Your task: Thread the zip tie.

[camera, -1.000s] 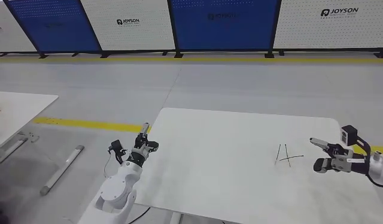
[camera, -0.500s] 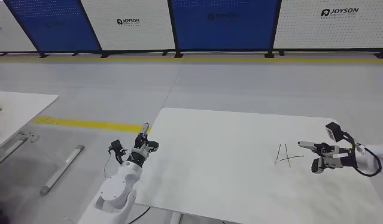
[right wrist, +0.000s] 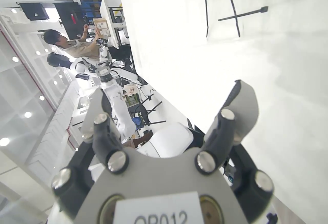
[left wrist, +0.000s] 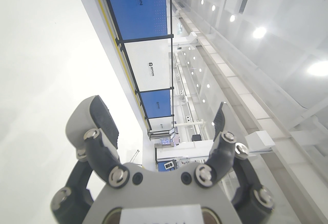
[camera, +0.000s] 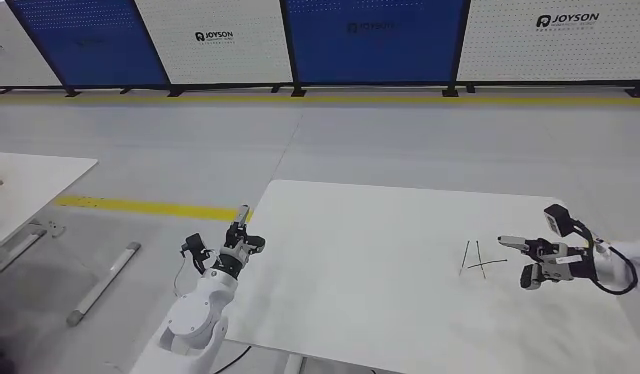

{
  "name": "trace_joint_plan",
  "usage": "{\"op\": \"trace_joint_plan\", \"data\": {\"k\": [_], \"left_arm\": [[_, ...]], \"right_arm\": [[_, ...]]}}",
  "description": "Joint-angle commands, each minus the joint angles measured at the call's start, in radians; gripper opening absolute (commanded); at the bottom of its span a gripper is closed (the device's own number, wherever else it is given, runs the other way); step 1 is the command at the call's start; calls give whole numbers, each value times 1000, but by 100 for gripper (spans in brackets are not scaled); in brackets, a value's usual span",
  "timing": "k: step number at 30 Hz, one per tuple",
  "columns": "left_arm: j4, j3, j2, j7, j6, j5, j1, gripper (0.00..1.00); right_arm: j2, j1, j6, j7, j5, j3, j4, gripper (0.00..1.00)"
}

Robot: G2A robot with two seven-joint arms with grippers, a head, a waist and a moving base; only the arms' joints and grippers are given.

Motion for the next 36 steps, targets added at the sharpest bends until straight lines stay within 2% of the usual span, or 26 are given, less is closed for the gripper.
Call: {"op": "trace_joint_plan", "data": {"k": [1, 2, 3, 4, 5, 8, 9, 10, 11, 14, 18, 20, 32, 33, 34, 35, 36], "left_arm": [[0, 0, 0, 0, 0, 0, 0, 100], [0, 0, 0, 0, 0, 0, 0, 100], [0, 0, 0, 0, 0, 0, 0, 100], [0, 0, 0, 0, 0, 0, 0, 100], [0, 0, 0, 0, 0, 0, 0, 100], [0, 0, 0, 0, 0, 0, 0, 100], [0, 0, 0, 0, 0, 0, 0, 100], [0, 0, 0, 0, 0, 0, 0, 100], [0, 0, 0, 0, 0, 0, 0, 100], [0, 0, 0, 0, 0, 0, 0, 100], [0, 0, 0, 0, 0, 0, 0, 100], [0, 0, 0, 0, 0, 0, 0, 100], [0, 0, 0, 0, 0, 0, 0, 100], [0, 0, 0, 0, 0, 0, 0, 100], [0, 0, 0, 0, 0, 0, 0, 100], [0, 0, 0, 0, 0, 0, 0, 100], [0, 0, 0, 0, 0, 0, 0, 100]], "right_arm": [[0, 0, 0, 0, 0, 0, 0, 100], [0, 0, 0, 0, 0, 0, 0, 100], [1, 4, -29, -25, -8, 5, -15, 100], [3, -18, -117, -103, -23, 19, -27, 100], [5, -30, -153, -127, -27, 26, -29, 100], [13, -30, -233, -171, -104, 32, -35, 100], [14, -27, -245, -179, -134, 27, -33, 100], [15, -21, -255, -176, -178, 14, -37, 100], [14, -10, -292, -163, -207, -1, -44, 100], [10, 10, -356, -151, -214, -18, -6, 100], [-10, 80, -452, -16, -172, -77, 91, 100], [-18, 107, -440, 0, -152, -91, 138, 100], [-18, 107, -440, 0, -152, -91, 138, 100], [-21, 98, -461, 0, -117, -91, 137, 100], [-25, 79, -512, 0, -41, -95, 158, 100], [-26, 87, -535, 0, -19, -107, 186, 100], [-27, 96, -535, 0, -12, -121, 195, 100]]}}
